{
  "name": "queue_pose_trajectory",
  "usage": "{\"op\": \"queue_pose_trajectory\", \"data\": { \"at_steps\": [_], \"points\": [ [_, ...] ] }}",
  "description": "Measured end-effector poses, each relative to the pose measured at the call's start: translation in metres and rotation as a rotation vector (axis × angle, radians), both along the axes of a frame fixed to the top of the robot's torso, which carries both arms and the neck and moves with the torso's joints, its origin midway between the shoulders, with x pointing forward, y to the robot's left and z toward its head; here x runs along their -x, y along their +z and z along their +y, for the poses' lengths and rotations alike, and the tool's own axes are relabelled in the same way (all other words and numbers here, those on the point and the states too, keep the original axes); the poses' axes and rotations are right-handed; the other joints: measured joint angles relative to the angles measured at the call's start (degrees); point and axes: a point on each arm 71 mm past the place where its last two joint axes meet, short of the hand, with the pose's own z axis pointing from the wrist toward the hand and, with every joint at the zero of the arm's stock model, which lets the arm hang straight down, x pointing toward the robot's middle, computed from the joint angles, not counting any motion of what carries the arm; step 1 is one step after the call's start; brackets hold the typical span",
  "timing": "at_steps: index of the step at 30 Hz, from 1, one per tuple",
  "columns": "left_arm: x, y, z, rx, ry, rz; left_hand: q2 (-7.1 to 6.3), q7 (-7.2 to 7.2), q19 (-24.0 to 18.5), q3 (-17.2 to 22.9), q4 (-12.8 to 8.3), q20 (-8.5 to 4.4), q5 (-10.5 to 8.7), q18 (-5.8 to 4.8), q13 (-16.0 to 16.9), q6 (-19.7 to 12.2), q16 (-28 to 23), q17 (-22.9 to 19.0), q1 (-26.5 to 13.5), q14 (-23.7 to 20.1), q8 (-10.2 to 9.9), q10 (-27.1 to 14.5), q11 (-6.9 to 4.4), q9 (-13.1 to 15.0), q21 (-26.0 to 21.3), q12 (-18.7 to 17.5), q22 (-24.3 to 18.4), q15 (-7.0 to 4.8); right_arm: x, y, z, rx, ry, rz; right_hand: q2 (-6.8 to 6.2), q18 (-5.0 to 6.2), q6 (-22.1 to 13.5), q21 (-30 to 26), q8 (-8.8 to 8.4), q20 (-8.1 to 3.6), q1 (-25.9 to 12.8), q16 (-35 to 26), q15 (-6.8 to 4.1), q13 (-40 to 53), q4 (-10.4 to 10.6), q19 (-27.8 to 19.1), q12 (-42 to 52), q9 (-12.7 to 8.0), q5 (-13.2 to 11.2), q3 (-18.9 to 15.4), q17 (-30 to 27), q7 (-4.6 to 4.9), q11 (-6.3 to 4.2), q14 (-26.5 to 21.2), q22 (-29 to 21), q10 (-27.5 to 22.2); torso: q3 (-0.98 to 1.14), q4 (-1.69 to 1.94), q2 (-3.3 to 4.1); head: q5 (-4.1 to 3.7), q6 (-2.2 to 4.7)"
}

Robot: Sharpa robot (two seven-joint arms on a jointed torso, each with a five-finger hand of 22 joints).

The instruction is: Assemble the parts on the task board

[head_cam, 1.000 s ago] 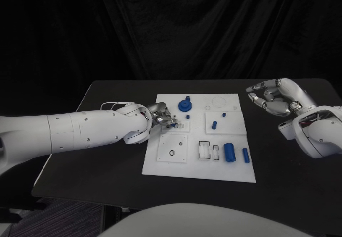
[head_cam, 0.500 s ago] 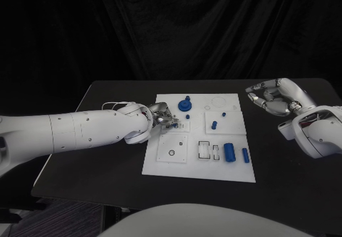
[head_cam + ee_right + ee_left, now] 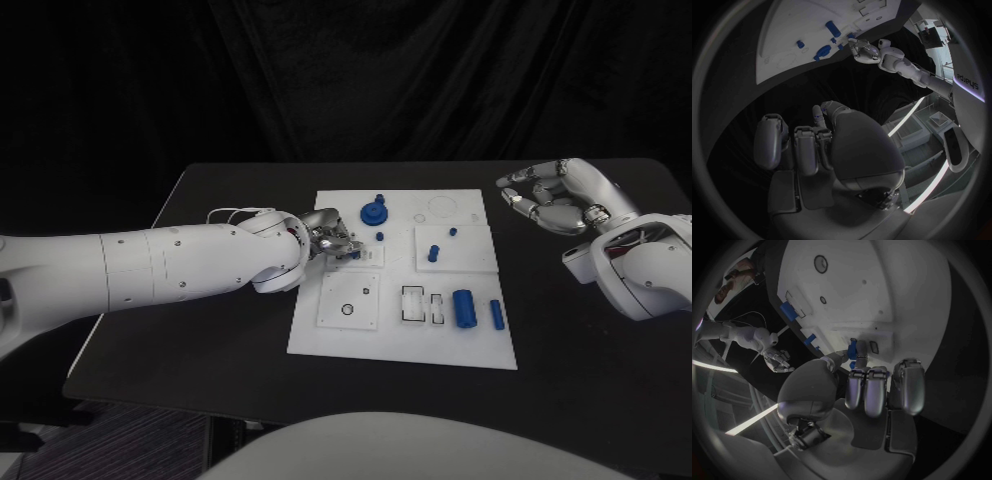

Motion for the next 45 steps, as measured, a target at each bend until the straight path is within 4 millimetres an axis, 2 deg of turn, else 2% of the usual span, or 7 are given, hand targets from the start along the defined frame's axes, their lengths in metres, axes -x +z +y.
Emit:
{"op": "queue_pose_trajectory", "data": {
  "at_steps": [7, 12, 18, 23, 26, 36, 45],
  "points": [
    [0.0002, -0.0005, 0.0, 0.0, 0.0, 0.001, 0.03, 0.0, -0.21, -0.48, 0.48, 0.21, -0.57, 0.0, 0.0, 0.0, 0.0, 0.0, 0.04, 0.0, 0.06, 0.0, 0.0, 0.02, -0.15, 0.0, -0.01, 0.0, -0.0003, -0.0001, 0.0003, 0.0, 0.0, 0.0, 0.0, 0.0, 0.0, -0.24, 0.0, 0.0, 0.0, 0.0, 0.0, 0.0, 0.0, 0.0, 0.0, 0.0, 0.0, 0.0, -0.01, 0.0, 0.0, 0.0, 0.0, 0.0, 0.01, 0.01, -0.03, 0.1, 0.0],
    [-0.0004, -0.0012, 0.0011, -0.002, 0.003, 0.001, 0.23, -0.11, -0.21, -1.98, 2.62, 0.21, -3.1, -0.01, 0.0, 0.11, 0.0, 0.0, -0.16, 0.0, -0.73, 0.0, 0.0, 0.01, -0.67, 0.0, -0.01, 0.0, -0.0006, -0.0002, 0.0005, 0.001, 0.0, 0.0, 0.0, 0.0, 0.0, -0.26, 0.0, 0.0, 0.0, 0.0, 0.0, 0.0, 0.0, 0.0, 0.0, 0.01, 0.0, 0.0, -0.01, 0.0, 0.0, 0.0, 0.0, 0.0, 0.01, 0.01, -0.03, 0.16, 0.0],
    [-0.0003, -0.0032, 0.0023, -0.005, 0.007, 0.005, -0.1, 0.27, -0.63, -5.95, 7.41, 0.41, -7.99, -0.01, 0.0, -0.28, 0.0, 0.0, -2.87, 0.0, -2.55, -0.02, 0.4, -0.04, -1.18, 0.0, -0.01, 0.42, -0.0007, -0.0003, 0.0004, 0.001, 0.0, 0.001, 0.0, 0.0, 0.0, -0.26, 0.0, 0.0, 0.0, 0.0, 0.0, 0.0, 0.0, 0.0, 0.0, 0.01, 0.0, 0.0, -0.01, 0.0, 0.0, 0.0, 0.0, 0.0, 0.0, 0.03, -0.04, 0.07, 0.0],
    [-0.0005, -0.0031, 0.0025, -0.006, 0.007, 0.006, -0.71, 0.57, -0.83, -9.86, 11.34, 0.61, -10.41, -0.01, 0.0, -0.12, 0.0, 0.0, -4.08, 0.21, -4.0, 0.17, 0.59, -0.04, -1.31, 0.0, -0.02, 0.62, -0.0007, -0.0004, 0.0002, 0.001, 0.0, 0.002, 0.0, 0.0, 0.0, -0.26, 0.0, 0.0, 0.0, 0.0, 0.0, 0.04, 0.0, 0.0, 0.0, 0.01, 0.0, 0.0, -0.01, 0.0, 0.0, 0.0, 0.0, 0.0, 0.01, 0.04, -0.07, 0.03, 0.0],
    [-0.0006, -0.0033, 0.0024, -0.006, 0.007, 0.007, -0.24, 0.67, -0.83, -11.88, 12.61, 0.61, -11.24, -0.01, 0.0, -0.01, 0.0, 0.0, -4.68, 0.2, -4.18, 0.17, 0.59, -0.04, -1.4, 0.0, -0.02, 0.62, -0.0007, -0.0004, 0.0002, 0.002, 0.0, 0.003, 0.0, 0.0, 0.0, -0.26, 0.0, 0.0, 0.0, 0.0, 0.0, 0.04, 0.0, 0.0, 0.0, 0.01, 0.0, 0.0, -0.01, 0.0, 0.0, 0.0, -0.01, 0.0, 0.0, 0.04, -0.07, 0.15, 0.0],
    [-0.001, -0.0034, 0.0031, -0.008, 0.007, 0.009, 0.06, 0.46, -0.82, -13.36, 12.7, 0.61, -11.7, -0.01, 0.0, 0.6, 0.0, 0.0, -4.97, 0.2, -4.21, 0.17, 0.59, -0.04, -1.4, 0.0, -0.02, 0.62, -0.0008, -0.0007, 0.0001, 0.003, 0.0, 0.006, 0.0, 0.0, 0.0, -0.26, 0.0, 0.0, 0.0, 0.0, 0.0, 0.03, 0.0, 0.0, 0.0, 0.01, 0.0, 0.0, -0.02, 0.0, 0.0, 0.0, -0.01, 0.0, 0.0, -0.01, -0.07, 0.24, 0.0],
    [-0.0008, -0.0039, 0.0039, -0.008, 0.007, 0.01, 0.78, 0.17, -0.82, -14.57, 12.38, 0.61, -10.04, -0.01, 0.0, 1.7, 0.0, 0.0, -3.87, 0.2, -4.16, 0.17, 0.59, -0.04, -1.4, 0.0, -0.03, 0.61, -0.0009, -0.0009, 0.0001, 0.003, 0.0, 0.009, 0.0, 0.0, 0.0, -0.26, 0.0, 0.0, 0.0, 0.0, 0.0, 0.03, 0.0, 0.0, 0.0, -0.03, 0.0, 0.0, -0.02, 0.0, 0.0, 0.0, -0.01, 0.0, -0.01, 0.04, -0.04, 0.31, 0.0]
  ]
}}
